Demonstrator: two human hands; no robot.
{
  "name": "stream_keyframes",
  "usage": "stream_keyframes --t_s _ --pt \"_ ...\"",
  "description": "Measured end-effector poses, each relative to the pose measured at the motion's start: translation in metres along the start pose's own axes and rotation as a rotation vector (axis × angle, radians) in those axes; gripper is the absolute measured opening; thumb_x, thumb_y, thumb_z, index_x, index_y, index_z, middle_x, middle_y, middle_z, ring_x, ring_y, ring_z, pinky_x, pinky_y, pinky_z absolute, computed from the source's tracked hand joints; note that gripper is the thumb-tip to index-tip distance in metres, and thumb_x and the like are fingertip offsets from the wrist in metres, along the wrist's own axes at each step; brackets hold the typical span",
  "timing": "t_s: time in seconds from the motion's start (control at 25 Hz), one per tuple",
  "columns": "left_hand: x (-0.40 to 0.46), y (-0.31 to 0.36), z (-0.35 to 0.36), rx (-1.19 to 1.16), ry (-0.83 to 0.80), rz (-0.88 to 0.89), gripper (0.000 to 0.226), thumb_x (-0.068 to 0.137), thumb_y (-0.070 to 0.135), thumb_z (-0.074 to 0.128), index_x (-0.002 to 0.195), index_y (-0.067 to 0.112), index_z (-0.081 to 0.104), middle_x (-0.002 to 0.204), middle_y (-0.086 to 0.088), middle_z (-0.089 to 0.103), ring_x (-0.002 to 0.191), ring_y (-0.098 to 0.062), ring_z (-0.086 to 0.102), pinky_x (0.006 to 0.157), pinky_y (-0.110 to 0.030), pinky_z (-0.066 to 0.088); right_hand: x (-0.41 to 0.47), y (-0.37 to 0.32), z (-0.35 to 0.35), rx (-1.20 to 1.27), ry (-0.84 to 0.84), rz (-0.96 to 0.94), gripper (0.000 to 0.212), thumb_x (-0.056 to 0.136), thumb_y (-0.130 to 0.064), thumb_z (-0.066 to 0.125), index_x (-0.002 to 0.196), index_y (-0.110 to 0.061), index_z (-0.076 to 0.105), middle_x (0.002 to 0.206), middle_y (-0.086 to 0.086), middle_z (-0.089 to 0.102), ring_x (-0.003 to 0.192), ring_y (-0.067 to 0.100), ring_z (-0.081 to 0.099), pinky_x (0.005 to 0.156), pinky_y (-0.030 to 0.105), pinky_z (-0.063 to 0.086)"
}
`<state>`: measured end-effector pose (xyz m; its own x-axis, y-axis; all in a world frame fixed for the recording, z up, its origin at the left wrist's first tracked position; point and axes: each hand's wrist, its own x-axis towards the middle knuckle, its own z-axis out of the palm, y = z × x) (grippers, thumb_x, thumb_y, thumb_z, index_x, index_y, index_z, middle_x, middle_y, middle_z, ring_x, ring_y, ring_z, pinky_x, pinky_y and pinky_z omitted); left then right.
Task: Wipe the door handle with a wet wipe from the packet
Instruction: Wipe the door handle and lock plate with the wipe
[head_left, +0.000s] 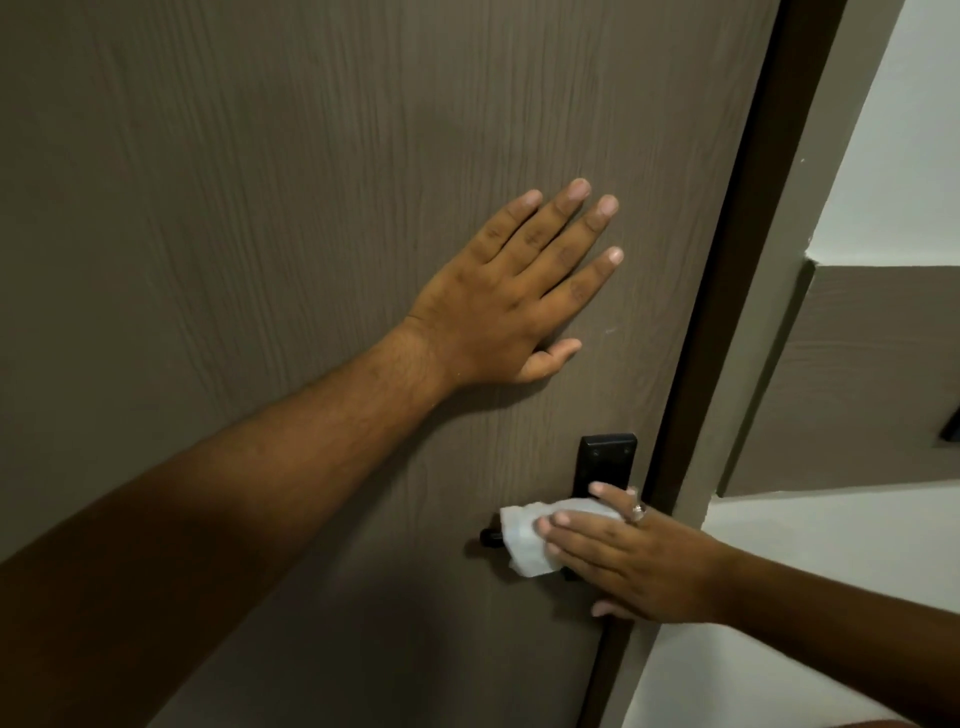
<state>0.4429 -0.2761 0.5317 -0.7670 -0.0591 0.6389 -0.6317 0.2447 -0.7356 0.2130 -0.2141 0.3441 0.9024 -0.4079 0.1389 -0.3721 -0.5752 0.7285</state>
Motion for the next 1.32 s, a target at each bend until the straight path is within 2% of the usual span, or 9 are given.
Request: stream_keyframes --t_s 0.2,0.36,0.56,0.72,0.88,1.04,1.2,1.24,1.32 --pt "-0.006 -0.011 -0.001 -0.001 0.002 -0.014 0.073 0.095 0.058 0.040 0.149 0.009 0.039 0.153 -0.025 0.038 0.142 -0.042 0.035 0.116 -0.054 0.028 0.094 -0.020 -0.017 -0.012 -0.021 -0.148 0.073 0.087 -0.052 0.054 0.144 -0.010 0.038 0.160 0.016 0.013 0.147 0.033 0.008 0.113 0.059 0.012" --pt "-0.011 -0.007 -0.001 -0.001 -0.034 0.105 0.078 0.096 0.062 0.034 0.152 0.009 0.032 0.156 -0.024 0.032 0.145 -0.041 0.030 0.118 -0.053 0.022 0.049 -0.004 -0.009 -0.017 0.008 -0.069 0.074 0.090 -0.049 0.052 0.149 -0.014 0.025 0.159 0.010 0.009 0.148 0.028 -0.001 0.119 0.054 0.004" --pt "-0.008 -0.008 -0.001 0.044 -0.042 0.130 0.079 0.095 0.063 0.034 0.152 0.009 0.032 0.157 -0.023 0.031 0.146 -0.040 0.029 0.118 -0.053 0.022 -0.021 0.012 0.005 0.041 -0.106 0.026 0.087 0.081 -0.044 0.067 0.148 -0.018 0.018 0.162 0.006 -0.009 0.148 0.024 -0.001 0.112 0.051 0.014" --pt "-0.008 -0.008 0.000 0.026 -0.057 0.135 0.079 0.096 0.064 0.033 0.153 0.009 0.030 0.158 -0.023 0.029 0.146 -0.040 0.027 0.119 -0.053 0.022 0.034 -0.016 -0.003 0.018 -0.032 -0.053 0.083 0.083 -0.050 0.062 0.147 -0.014 0.023 0.157 0.007 0.014 0.147 0.023 0.008 0.119 0.048 0.008" --pt "-0.009 -0.007 0.001 0.003 -0.053 0.124 0.079 0.096 0.064 0.034 0.153 0.010 0.030 0.159 -0.022 0.028 0.147 -0.039 0.026 0.119 -0.051 0.023 0.095 -0.031 -0.017 -0.017 -0.018 -0.031 0.078 0.091 -0.054 0.046 0.150 -0.009 0.021 0.160 0.013 0.007 0.148 0.029 0.002 0.117 0.054 0.004" --pt "-0.010 -0.008 0.002 0.001 -0.036 0.133 0.078 0.096 0.063 0.034 0.153 0.010 0.031 0.158 -0.023 0.030 0.147 -0.040 0.027 0.119 -0.051 0.023 0.051 -0.014 -0.007 0.009 0.048 0.050 0.071 0.094 -0.052 0.043 0.150 -0.015 0.021 0.159 0.009 0.009 0.148 0.026 0.003 0.118 0.049 -0.002" --pt "-0.010 -0.007 0.002 0.018 -0.034 0.140 0.078 0.096 0.063 0.033 0.153 0.010 0.032 0.157 -0.023 0.031 0.146 -0.040 0.029 0.118 -0.052 0.026 -0.008 0.005 0.001 0.097 0.057 0.178 0.073 0.093 -0.052 0.047 0.148 -0.012 0.023 0.156 0.014 0.022 0.145 0.029 0.018 0.117 0.047 0.024" --pt "-0.009 -0.007 0.001 0.021 -0.035 0.140 0.078 0.096 0.063 0.033 0.152 0.009 0.032 0.157 -0.023 0.032 0.145 -0.041 0.030 0.118 -0.053 0.026 -0.014 0.005 0.001 0.099 0.050 0.194 0.074 0.092 -0.054 0.047 0.148 -0.011 0.024 0.154 0.015 0.025 0.144 0.030 0.021 0.117 0.046 0.024" --pt "-0.008 -0.007 0.001 0.025 -0.036 0.142 0.078 0.096 0.064 0.033 0.152 0.009 0.033 0.156 -0.024 0.033 0.145 -0.041 0.031 0.117 -0.053 0.026 -0.014 -0.002 -0.001 0.079 0.049 0.203 0.074 0.092 -0.056 0.045 0.147 -0.011 0.025 0.153 0.014 0.027 0.143 0.029 0.022 0.118 0.046 0.011"
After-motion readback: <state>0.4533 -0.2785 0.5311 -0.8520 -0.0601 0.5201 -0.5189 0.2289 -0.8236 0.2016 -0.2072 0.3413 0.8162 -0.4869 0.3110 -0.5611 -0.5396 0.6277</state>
